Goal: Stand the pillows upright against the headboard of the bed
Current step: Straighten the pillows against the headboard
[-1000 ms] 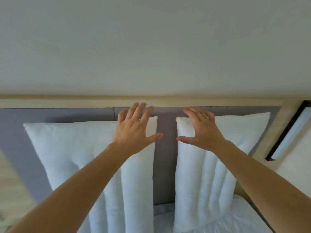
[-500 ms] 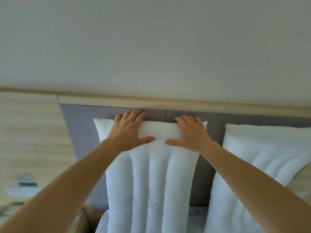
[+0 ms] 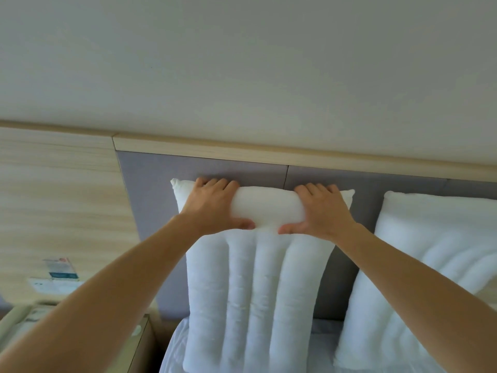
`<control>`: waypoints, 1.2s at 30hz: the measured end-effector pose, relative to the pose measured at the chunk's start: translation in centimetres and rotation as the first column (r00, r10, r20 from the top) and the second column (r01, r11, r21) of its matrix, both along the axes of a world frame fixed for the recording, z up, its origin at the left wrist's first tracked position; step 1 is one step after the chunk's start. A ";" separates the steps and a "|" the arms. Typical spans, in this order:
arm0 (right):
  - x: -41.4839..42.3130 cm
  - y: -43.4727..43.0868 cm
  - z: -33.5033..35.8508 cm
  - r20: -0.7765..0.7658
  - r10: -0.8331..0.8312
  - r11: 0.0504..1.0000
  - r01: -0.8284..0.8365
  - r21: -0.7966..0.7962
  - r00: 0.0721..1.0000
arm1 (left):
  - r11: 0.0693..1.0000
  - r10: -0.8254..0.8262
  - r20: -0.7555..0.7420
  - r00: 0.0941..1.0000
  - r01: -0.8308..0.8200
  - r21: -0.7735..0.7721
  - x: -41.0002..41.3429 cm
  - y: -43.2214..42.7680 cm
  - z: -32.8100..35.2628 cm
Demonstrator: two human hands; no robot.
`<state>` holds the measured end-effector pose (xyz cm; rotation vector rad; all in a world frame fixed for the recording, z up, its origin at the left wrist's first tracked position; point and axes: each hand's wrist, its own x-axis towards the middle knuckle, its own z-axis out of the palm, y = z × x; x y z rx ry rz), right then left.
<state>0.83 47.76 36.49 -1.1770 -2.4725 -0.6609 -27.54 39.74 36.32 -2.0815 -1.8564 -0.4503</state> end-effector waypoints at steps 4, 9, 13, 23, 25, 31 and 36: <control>0.1 -0.5 -0.8 -0.034 0.037 0.997 -0.035 0.064 0.999 | 0.994 -0.052 0.005 0.999 0.052 0.101 0.3 -0.2 -1.1; 1.6 -0.9 -0.3 -0.125 0.123 0.986 -0.107 0.127 0.985 | 0.972 -0.110 -0.017 0.994 0.111 0.205 1.8 -0.4 -0.1; 2.9 -1.1 0.8 -0.190 0.159 0.979 -0.129 0.161 0.969 | 0.969 -0.128 -0.045 0.991 0.135 0.205 3.0 -0.3 1.6; 4.7 0.4 2.7 -0.203 0.184 0.977 -0.156 0.147 0.962 | 0.960 -0.130 -0.010 0.991 0.129 0.249 5.0 0.6 2.4; 4.9 1.1 2.4 -0.184 0.173 0.980 -0.152 0.126 0.968 | 0.962 -0.126 0.014 0.992 0.119 0.245 5.3 1.2 1.8; 5.5 1.9 1.3 -0.135 0.093 0.994 -0.084 0.066 0.987 | 0.986 -0.052 0.052 0.997 0.043 0.160 5.5 2.5 1.2; 5.9 0.8 1.8 -0.097 0.049 0.997 -0.044 0.057 0.994 | 0.988 -0.047 0.000 0.999 0.047 0.149 5.7 2.1 1.4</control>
